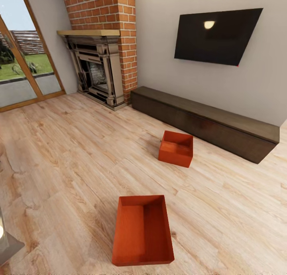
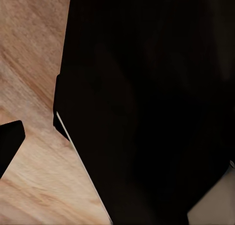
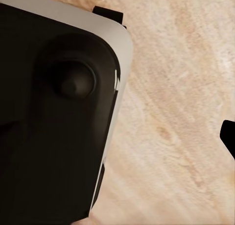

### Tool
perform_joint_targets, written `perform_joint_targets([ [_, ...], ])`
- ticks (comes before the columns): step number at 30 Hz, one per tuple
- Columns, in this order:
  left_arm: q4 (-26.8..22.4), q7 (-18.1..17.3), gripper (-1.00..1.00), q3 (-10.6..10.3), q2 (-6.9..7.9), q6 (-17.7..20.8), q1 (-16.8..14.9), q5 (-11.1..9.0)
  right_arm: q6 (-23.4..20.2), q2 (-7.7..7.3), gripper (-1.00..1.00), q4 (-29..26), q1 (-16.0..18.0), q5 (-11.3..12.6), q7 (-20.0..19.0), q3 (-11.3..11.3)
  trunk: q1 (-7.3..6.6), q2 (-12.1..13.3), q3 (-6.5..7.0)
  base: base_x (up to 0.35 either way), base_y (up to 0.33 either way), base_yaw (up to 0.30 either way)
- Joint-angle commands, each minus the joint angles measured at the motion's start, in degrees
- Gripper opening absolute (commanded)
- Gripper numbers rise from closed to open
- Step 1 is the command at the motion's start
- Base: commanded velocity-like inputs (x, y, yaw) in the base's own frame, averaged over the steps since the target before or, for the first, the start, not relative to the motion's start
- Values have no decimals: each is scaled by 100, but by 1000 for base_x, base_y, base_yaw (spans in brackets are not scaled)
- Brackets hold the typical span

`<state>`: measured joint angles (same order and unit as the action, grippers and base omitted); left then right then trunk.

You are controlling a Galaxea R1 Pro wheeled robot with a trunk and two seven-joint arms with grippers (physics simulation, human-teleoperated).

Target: Move the two storage containers from the living room to the garage. In the garage, place one container on the floor and stack the other container on top of it (either order is fine).

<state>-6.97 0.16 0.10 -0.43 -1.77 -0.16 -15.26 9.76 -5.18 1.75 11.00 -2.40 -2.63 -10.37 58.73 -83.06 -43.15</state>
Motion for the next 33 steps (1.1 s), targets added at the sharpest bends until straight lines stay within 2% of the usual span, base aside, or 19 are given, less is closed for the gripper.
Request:
perform_joint_targets([
  [1, 2, 2, 100, -1, -1, -17, -2, -30, 35, -1, 100, 19, 7, -24, -9, -10, 0, -2, -13, 0, 0, 0],
  [33, 2, 2, 100, -1, -1, -17, -2, -30, 35, -1, 100, 19, 7, -24, -9, -16, 0, -2, -311, 0, 0, 0],
])
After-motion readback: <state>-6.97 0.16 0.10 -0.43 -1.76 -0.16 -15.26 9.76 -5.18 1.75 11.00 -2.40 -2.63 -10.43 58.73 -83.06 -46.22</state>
